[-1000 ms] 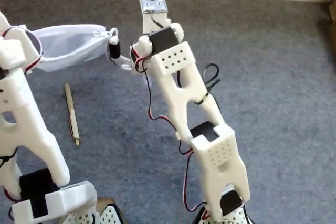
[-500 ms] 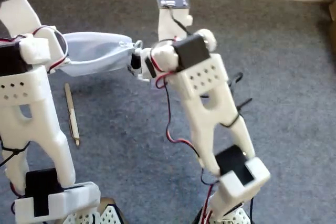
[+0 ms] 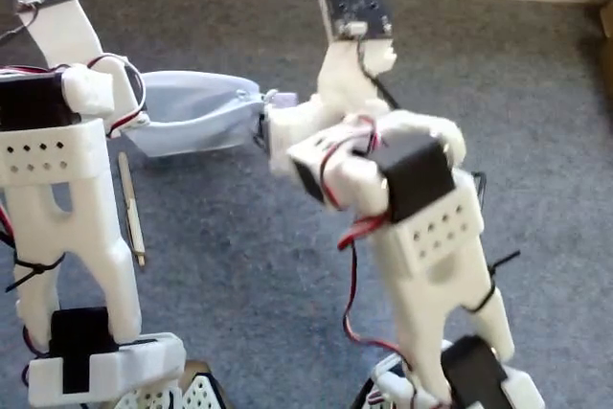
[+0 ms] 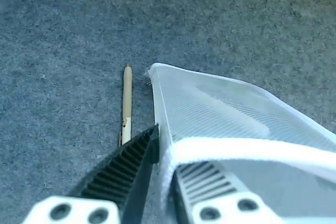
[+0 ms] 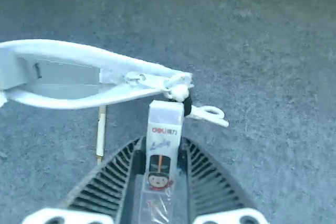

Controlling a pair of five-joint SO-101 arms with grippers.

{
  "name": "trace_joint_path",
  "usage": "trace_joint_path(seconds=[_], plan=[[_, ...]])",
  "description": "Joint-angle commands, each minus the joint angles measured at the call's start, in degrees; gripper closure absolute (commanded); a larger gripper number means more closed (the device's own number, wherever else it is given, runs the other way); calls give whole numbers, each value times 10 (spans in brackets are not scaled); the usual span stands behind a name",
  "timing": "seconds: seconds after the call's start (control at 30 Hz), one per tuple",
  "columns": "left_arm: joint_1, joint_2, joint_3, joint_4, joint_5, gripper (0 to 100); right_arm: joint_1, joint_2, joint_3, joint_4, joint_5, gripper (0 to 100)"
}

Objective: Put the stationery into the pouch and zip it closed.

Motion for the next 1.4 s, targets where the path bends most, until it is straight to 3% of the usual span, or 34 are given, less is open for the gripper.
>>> trace_joint_path(seconds=[0.0, 0.5, 0.87, 1.13, 1.37], plan=[[10, -9, -7, -2, 7, 993, -23, -73, 71, -102, -1, 994], [10, -9, -7, 0, 7, 993, -67, -287, 482, -594, -1, 994], [10, -9, -7, 0, 7, 993, -67, -284, 652, -977, -1, 994], [10, -9, -7, 0, 7, 993, -64, -157, 678, -1119, 1, 994], [7, -6, -6, 0, 5, 993, -81, -86, 699, -1246, 134, 994]])
